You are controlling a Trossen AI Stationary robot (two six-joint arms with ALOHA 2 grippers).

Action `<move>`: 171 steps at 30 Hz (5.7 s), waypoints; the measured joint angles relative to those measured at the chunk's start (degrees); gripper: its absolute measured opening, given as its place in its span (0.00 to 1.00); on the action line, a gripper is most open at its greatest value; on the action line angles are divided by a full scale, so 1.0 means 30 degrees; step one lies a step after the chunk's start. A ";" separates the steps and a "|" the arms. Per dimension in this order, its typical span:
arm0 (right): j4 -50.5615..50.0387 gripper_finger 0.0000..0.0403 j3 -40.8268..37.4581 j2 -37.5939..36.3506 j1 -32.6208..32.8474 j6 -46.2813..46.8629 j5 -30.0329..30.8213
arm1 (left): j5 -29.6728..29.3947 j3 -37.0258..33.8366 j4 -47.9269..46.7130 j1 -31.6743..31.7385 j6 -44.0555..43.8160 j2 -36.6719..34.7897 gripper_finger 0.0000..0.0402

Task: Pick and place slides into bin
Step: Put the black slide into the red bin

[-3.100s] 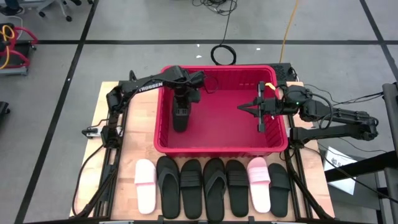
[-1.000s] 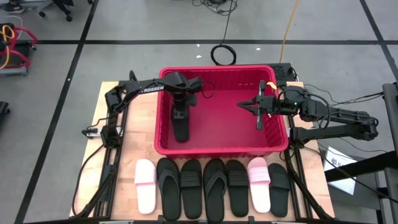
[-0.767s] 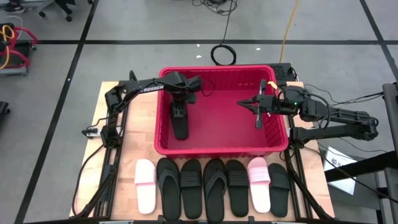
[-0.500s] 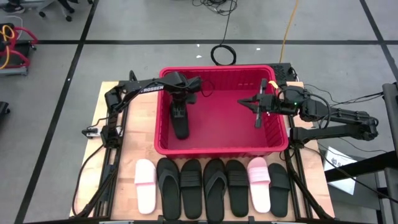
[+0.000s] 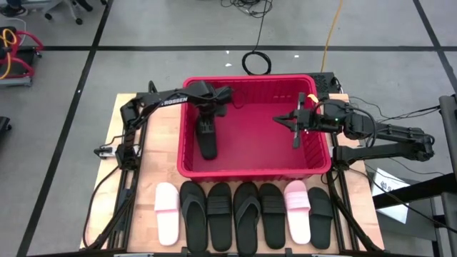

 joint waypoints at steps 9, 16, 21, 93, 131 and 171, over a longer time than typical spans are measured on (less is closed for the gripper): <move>-0.2612 0.00 0.0000 -0.1609 0.0067 0.0045 -0.0109 | -0.1343 0.5165 -0.2235 -0.0640 -0.1829 -0.0036 0.48; -0.4110 0.00 0.0000 -0.3443 0.1475 0.0915 -0.0130 | -0.4540 0.6739 -0.2260 -0.2819 -0.3749 -0.2278 0.48; -0.5891 0.00 0.0000 -0.4119 0.2683 0.1155 -0.0095 | -0.5990 0.6739 -0.2162 -0.4462 -0.6632 -0.4548 0.48; -1.5787 0.00 0.4648 0.9221 2.6750 2.5504 0.0940 | -0.8475 0.6717 -0.2713 -1.4178 -1.3064 -0.7176 0.48; -1.8723 0.45 0.4612 1.4398 2.4837 2.6032 0.2002 | -0.7203 0.6717 -0.2953 -1.4178 -1.2751 -0.7169 0.48; -2.1083 0.09 0.2499 1.5096 2.4837 3.1804 0.1842 | -0.7149 0.6717 -0.2975 -1.4178 -1.2766 -0.7169 0.48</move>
